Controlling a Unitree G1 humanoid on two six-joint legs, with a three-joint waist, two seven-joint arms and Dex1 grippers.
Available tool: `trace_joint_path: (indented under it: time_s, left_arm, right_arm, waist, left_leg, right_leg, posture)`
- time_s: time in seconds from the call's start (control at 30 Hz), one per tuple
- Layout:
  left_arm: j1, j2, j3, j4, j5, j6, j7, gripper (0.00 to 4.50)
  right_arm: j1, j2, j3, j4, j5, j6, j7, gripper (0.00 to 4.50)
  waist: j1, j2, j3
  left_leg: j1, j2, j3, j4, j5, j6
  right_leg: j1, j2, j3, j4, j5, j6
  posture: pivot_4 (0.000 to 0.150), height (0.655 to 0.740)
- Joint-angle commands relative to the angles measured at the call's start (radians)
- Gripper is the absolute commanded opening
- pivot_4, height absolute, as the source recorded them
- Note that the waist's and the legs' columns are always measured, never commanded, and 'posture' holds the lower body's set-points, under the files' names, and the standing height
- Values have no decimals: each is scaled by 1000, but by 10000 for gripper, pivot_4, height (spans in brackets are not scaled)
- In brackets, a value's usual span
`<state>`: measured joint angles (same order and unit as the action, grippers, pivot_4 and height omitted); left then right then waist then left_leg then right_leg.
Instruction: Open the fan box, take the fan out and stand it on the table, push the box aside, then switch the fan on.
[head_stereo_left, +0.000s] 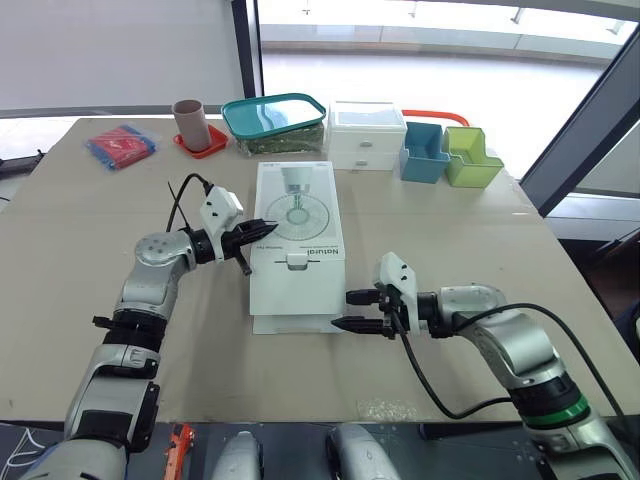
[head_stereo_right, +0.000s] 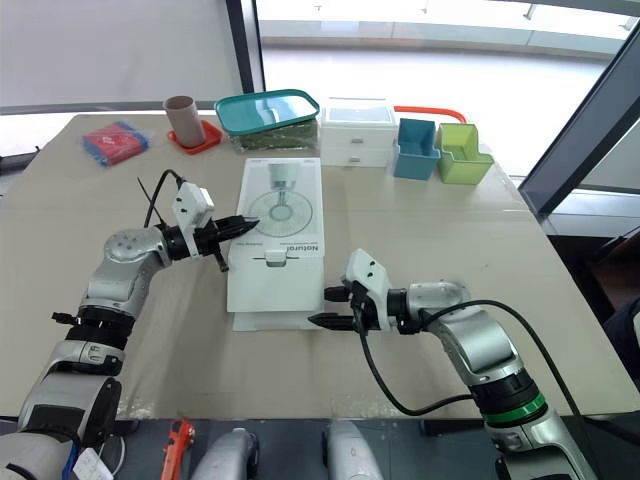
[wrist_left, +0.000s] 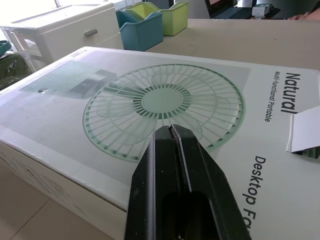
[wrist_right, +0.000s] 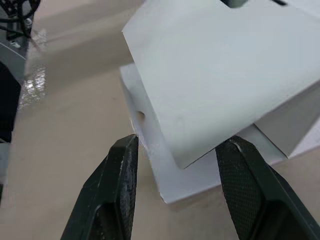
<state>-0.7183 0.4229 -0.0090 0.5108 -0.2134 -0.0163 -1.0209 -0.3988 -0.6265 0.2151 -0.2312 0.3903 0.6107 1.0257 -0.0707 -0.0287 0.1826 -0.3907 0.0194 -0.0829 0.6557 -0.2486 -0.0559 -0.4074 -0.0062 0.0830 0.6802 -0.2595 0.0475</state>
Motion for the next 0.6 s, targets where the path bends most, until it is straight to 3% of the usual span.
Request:
trace_joint_path:
  time_s: [0.03, 0.37, 0.6]
  left_arm:
    - [-11, 31, -19, 42, 29, -10, -30, 0]
    - [-36, 111, -34, 57, -21, 55, -241, 0]
    - [-65, 114, -48, 105, 10, 5, -258, 0]
  right_arm:
    - [-7, -6, -39, -66, 44, 17, 6, 23956]
    - [3, -6, -50, -90, 66, 25, -4, 23956]
    - [-43, 38, -135, -92, 196, 88, -19, 23956]
  waist:
    - [-1, 0, 0]
    - [-3, 0, 0]
    - [-3, 0, 0]
  left_leg:
    - [0, 0, 0, 0, 0, 0]
    - [0, 0, 0, 0, 0, 0]
    - [0, 0, 0, 0, 0, 0]
  right_leg:
    - [0, 0, 0, 0, 0, 0]
    - [0, 1, 0, 0, 0, 0]
    - [0, 1, 0, 0, 0, 0]
  posture:
    - [1500, 7400]
    - [1500, 7400]
    - [1500, 7400]
